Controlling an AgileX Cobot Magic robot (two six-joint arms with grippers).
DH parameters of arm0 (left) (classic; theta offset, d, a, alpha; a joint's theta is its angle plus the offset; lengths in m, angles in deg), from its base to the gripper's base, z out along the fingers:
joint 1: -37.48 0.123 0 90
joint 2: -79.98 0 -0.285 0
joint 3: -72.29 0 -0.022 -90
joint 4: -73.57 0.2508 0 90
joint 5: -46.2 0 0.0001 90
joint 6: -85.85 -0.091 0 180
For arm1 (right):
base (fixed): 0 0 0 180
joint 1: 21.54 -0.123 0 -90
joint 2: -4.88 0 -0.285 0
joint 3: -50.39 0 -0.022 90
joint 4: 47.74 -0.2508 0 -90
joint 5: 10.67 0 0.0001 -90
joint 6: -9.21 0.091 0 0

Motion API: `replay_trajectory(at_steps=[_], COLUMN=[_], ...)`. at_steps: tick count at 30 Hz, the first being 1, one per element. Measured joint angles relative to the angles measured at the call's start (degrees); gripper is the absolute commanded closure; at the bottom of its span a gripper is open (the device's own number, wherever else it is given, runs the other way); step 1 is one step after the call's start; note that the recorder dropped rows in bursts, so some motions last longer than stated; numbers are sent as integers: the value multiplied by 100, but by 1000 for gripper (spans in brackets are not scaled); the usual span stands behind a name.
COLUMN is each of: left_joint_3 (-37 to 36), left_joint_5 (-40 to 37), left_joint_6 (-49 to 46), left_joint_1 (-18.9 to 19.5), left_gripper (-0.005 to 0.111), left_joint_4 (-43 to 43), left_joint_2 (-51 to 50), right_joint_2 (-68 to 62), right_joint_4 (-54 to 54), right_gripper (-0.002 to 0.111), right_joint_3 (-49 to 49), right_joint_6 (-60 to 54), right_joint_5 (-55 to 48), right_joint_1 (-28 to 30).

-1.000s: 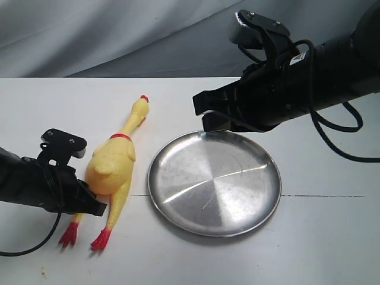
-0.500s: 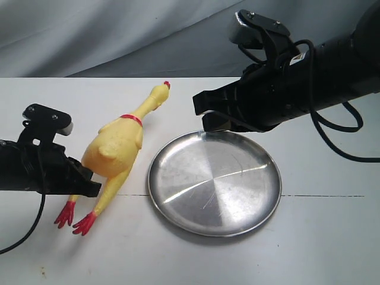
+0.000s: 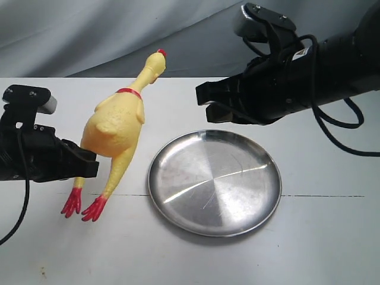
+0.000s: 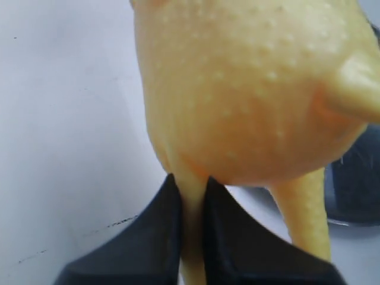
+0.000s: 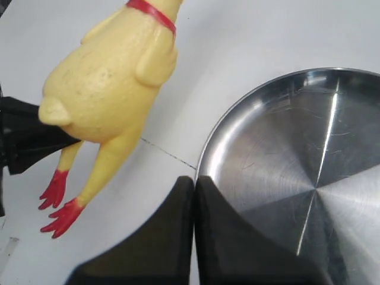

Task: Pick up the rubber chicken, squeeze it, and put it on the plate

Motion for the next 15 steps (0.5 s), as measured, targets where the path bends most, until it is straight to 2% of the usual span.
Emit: replay_trajectory(at_steps=[8,11,15], left_joint_3=[0,0,0], left_joint_5=[-376,-562,-842], left_joint_6=[56,60,70], left_joint_1=[0,0,0], left_gripper=[107,107,107], left_joint_4=[8,8,8], left_joint_2=[453,561,593], right_joint_2=[-262,-591,-1116], right_joint_4=[-519,-1221,-2714], right_gripper=[108,108,108], right_joint_3=[0,0,0], right_joint_6=[38,-549,-1659], right_joint_5=[35,-175,-776], right_joint_1=[781,879,882])
